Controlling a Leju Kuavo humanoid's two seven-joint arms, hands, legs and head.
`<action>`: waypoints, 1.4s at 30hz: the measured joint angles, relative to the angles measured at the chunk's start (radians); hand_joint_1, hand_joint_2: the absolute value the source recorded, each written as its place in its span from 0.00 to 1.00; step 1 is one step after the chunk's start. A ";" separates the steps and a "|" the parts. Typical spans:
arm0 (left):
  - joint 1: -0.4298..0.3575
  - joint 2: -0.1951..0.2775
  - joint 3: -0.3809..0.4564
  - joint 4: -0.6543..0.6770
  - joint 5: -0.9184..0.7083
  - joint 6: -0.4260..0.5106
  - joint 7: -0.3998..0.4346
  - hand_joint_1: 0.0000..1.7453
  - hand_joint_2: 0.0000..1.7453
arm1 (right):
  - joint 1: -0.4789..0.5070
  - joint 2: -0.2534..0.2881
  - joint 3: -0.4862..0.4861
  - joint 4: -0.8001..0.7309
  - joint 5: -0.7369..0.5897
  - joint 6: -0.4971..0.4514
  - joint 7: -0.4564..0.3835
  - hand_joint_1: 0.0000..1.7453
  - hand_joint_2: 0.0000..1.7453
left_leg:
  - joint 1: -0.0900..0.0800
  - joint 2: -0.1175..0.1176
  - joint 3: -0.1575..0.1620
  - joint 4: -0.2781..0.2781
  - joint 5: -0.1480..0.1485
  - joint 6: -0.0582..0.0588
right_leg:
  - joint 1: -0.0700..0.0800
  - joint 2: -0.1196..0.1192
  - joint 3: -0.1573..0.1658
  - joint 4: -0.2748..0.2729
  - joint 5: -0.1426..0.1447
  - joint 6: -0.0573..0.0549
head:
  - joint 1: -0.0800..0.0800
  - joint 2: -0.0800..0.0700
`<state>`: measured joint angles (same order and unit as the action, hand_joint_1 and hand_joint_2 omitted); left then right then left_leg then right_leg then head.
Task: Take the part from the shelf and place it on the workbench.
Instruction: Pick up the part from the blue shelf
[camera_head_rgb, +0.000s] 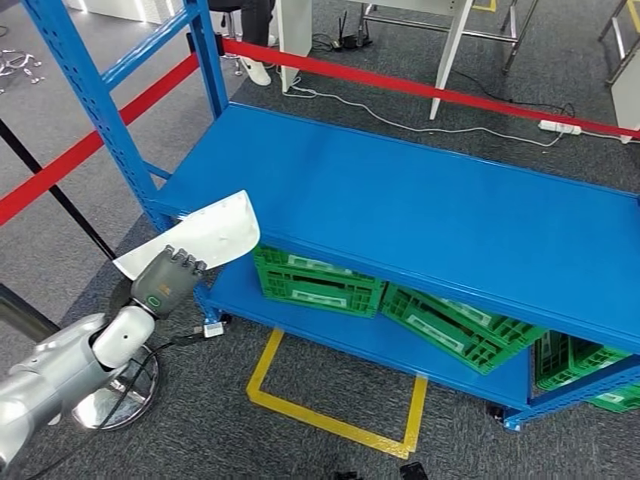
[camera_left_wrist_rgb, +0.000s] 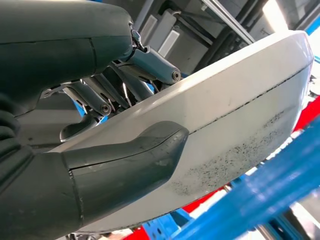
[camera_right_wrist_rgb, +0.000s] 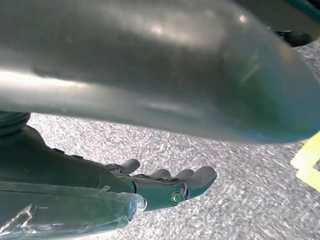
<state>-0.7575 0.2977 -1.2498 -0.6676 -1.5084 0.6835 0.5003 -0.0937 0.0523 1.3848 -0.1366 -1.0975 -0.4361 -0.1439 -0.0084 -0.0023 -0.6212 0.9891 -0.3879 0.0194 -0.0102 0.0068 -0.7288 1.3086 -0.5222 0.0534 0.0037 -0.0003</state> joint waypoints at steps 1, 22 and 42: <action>0.003 0.004 0.002 0.000 0.000 0.002 -0.001 1.00 1.00 | -0.001 0.000 0.001 0.000 0.001 0.000 0.000 0.00 0.00 | -0.001 0.000 -0.011 0.000 0.010 -0.002 | 0.004 0.000 0.045 -0.046 0.023 -0.006 | 0.000 0.000; 0.028 0.051 0.042 -0.029 0.000 0.016 -0.001 1.00 1.00 | -0.013 0.004 0.014 0.000 0.013 -0.002 0.004 0.00 0.00 | 0.016 -0.001 0.124 -0.010 -0.108 -0.043 | 0.007 -0.004 0.033 -0.302 0.212 -0.019 | -0.005 0.000; 0.062 0.118 0.051 -0.070 0.000 0.018 0.017 1.00 1.00 | -0.012 0.009 0.020 0.000 0.021 0.005 0.007 0.00 0.00 | 0.010 0.003 -0.097 0.137 -0.084 -0.066 | 0.018 -0.003 0.173 -0.301 0.065 -0.066 | -0.004 0.000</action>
<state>-0.6955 0.4157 -1.1986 -0.7375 -1.5084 0.7019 0.5174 -0.1060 0.0615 1.4050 -0.1366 -1.0761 -0.4314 -0.1373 0.0018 0.0007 -0.7180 1.1256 -0.4716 -0.0467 0.0079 0.0037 -0.5561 1.0081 -0.4574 -0.0126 -0.0004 0.0000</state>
